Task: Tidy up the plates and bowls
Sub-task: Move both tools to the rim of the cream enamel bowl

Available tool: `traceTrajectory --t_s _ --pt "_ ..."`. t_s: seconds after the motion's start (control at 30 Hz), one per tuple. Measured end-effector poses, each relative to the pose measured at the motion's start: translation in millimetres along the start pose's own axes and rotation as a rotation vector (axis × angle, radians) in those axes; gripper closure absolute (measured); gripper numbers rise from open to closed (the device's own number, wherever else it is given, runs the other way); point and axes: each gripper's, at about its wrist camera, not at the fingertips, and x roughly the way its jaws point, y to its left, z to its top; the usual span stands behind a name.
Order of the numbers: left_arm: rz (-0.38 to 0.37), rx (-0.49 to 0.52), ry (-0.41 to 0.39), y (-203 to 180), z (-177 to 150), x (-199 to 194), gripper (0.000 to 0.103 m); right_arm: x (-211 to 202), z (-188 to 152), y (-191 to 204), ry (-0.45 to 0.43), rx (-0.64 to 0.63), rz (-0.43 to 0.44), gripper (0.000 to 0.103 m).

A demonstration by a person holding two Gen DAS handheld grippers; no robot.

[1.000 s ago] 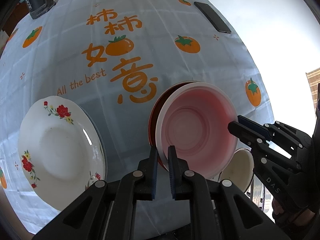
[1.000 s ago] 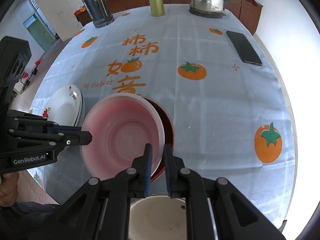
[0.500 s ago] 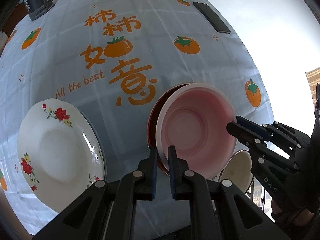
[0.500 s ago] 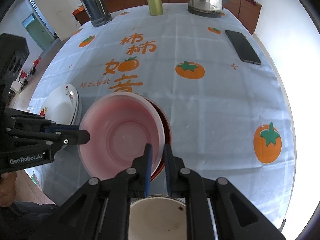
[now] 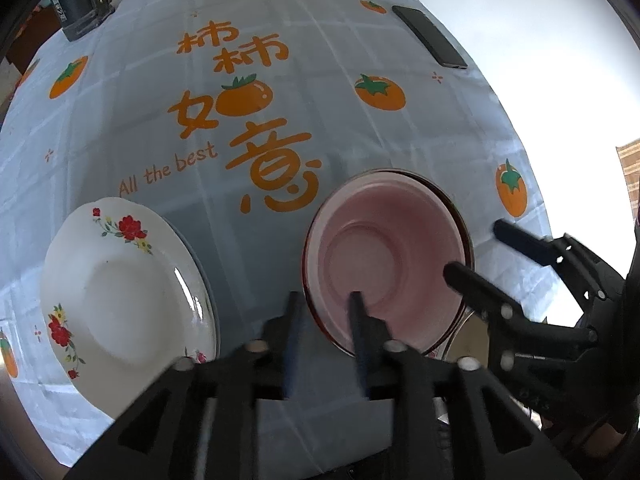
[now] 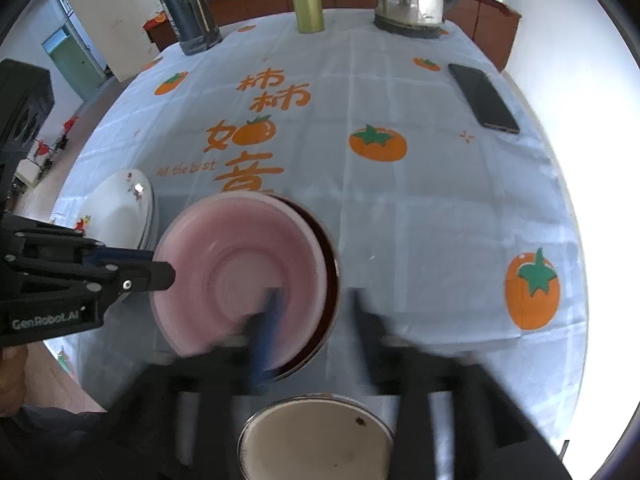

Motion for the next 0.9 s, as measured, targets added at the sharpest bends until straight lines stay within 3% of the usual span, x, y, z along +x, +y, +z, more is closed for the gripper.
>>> traceTrajectory --t_s 0.03,0.2,0.4,0.63,0.9 --pt "0.0 -0.003 -0.008 0.2 -0.3 -1.5 0.057 -1.2 0.0 -0.2 -0.009 -0.001 -0.01 0.035" --pt "-0.001 -0.006 -0.034 1.0 0.5 -7.4 0.053 -2.6 -0.3 -1.8 -0.009 0.0 -0.019 0.035" --pt "0.004 -0.019 -0.038 3.7 -3.0 -8.9 0.052 -5.1 -4.4 -0.7 -0.012 0.002 -0.018 0.035" --pt "0.091 0.028 -0.119 -2.2 -17.2 -29.5 0.052 -17.3 -15.2 -3.9 -0.025 0.022 -0.027 0.035" --pt "0.072 0.084 -0.128 -19.6 -39.2 -34.9 0.052 -35.7 -42.3 -18.3 -0.009 0.056 -0.05 0.036"
